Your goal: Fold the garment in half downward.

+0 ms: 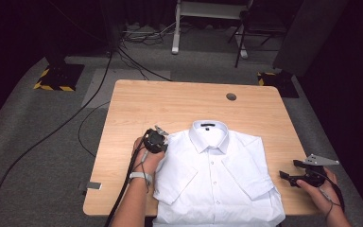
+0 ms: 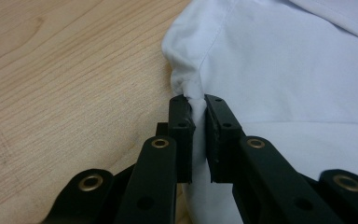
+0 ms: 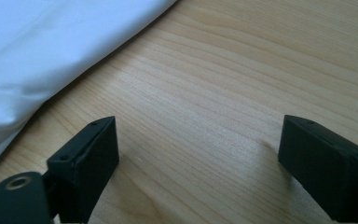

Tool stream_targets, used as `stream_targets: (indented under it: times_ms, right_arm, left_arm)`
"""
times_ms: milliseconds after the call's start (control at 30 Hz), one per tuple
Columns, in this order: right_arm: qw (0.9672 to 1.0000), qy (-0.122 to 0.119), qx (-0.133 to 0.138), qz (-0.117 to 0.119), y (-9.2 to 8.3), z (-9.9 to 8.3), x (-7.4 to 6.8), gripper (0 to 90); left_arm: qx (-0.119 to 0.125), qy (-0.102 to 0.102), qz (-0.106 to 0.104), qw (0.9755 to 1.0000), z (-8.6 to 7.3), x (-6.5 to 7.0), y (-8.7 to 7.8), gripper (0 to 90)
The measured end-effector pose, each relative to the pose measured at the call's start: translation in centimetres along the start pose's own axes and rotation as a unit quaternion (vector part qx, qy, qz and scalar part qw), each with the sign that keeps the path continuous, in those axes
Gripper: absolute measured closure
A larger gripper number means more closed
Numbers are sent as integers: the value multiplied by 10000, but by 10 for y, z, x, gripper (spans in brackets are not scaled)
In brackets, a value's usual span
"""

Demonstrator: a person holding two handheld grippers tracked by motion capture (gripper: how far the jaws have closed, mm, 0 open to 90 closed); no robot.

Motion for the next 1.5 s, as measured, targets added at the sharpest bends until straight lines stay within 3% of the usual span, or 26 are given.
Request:
stream_targets:
  times_ms: [300, 500, 833, 1067, 1300, 1500]
  right_arm:
    - [9999, 74, -4, 120, -4, 6, -1, 163]
    - [9998, -16, 93, 154, -14, 24, -2, 177]
    - [9995, -201, 198, 170, -24, 52, -3, 199]
    - [9990, -251, 301, 201, -29, 74, -2, 198]
    - [9986, -307, 319, 292, -27, 88, -4, 197]
    - [9985, -176, 263, 441, -19, 99, -6, 211]
  left_arm:
    - [99, 51, 107, 9999, 0, 0, 0, 818]
    - [423, -102, -100, 9990, -2, -2, 2, 820]
    - [448, -81, -57, 9989, -1, -2, 3, 820]
    - [488, -191, -78, 9986, 0, -1, 3, 817]
    - [511, -157, -54, 9986, 0, -1, 3, 814]
    - [528, -163, -83, 9984, 0, -1, 3, 814]
Point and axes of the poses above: each handheld gripper's, and its own axes: y roughly forward along the jaws, z roughly out of its top, x roughly to its right, the point moved 9 cm from there along y, roughly forward along the jaws, and after that the axes turned 11 degrees about -x, right-handed, at the moved point
